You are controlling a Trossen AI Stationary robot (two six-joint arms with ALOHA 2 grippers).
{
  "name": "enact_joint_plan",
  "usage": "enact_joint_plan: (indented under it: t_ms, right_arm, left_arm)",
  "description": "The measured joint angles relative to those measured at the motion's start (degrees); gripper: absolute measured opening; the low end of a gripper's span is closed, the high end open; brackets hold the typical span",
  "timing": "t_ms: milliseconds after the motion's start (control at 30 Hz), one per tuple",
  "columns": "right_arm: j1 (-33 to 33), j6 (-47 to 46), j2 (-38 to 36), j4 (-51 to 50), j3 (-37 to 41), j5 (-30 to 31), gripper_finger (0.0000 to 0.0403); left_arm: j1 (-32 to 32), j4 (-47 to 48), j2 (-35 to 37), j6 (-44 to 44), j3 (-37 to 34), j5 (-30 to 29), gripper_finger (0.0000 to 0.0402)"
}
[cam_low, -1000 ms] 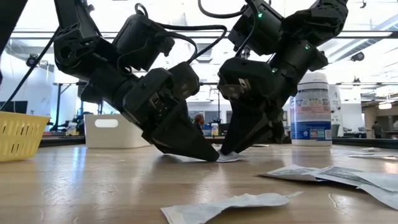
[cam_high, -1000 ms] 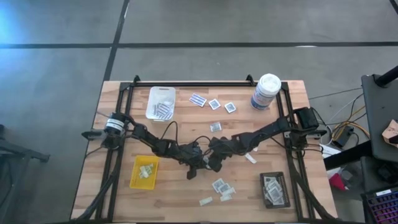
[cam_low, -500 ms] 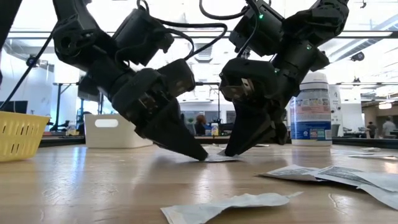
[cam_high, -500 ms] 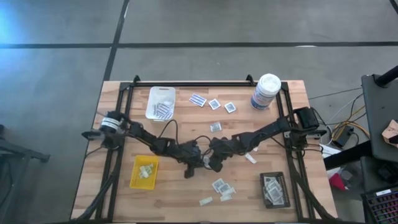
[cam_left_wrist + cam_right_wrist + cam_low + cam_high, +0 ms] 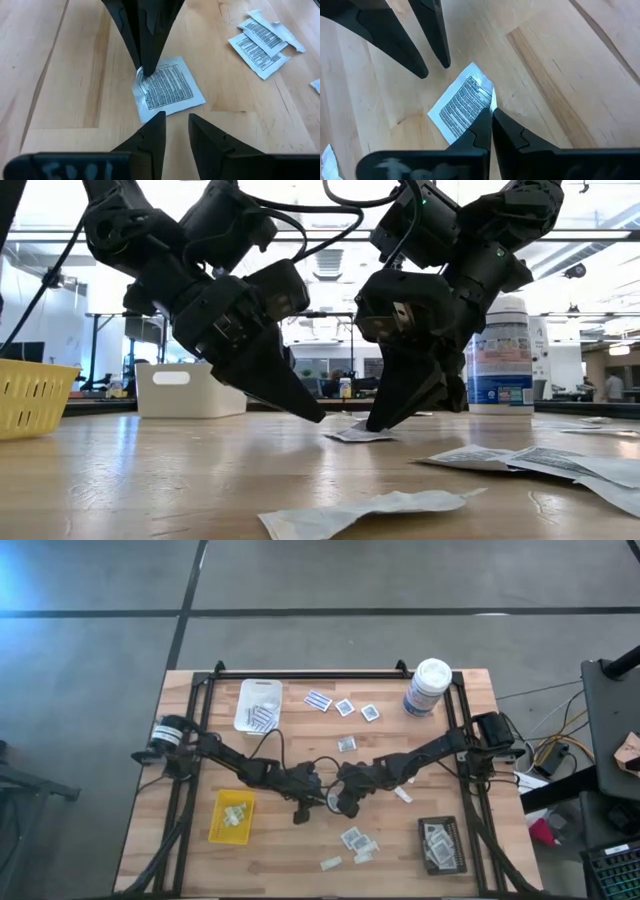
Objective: Pick & Place First Aid Supplies
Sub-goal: Put the towelette pack into the black bin
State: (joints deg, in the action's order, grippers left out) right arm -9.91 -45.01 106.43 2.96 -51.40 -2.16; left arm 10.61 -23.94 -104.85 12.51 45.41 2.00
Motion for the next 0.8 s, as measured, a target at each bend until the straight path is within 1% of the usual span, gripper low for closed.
enact_joint_plan:
  t_ms: [200,400,633,800]
  right_arm:
    - [0.00,0.00,-0.09,0.00,0.00,-0.04,0.0008]
    - [0.00,-0.02,-0.09,0.02,0.00,-1.46,0.0008]
    - [-0.12,-0.03,-0.65,-0.11,0.00,-4.64,0.0008]
    - [-0.62,-0.04,-3.92,-4.67,0.00,-5.63,0.0008]
  left_arm:
    - [0.04,-0.06,0.04,-0.30,0.14,0.00,0.0096]
    - [0.07,-0.28,0.12,-0.42,0.31,0.02,0.0096]
    - [0.07,0.63,0.24,-0.42,0.31,0.02,0.0096]
    - [0.07,2.51,0.83,-0.56,0.32,0.02,0.0096]
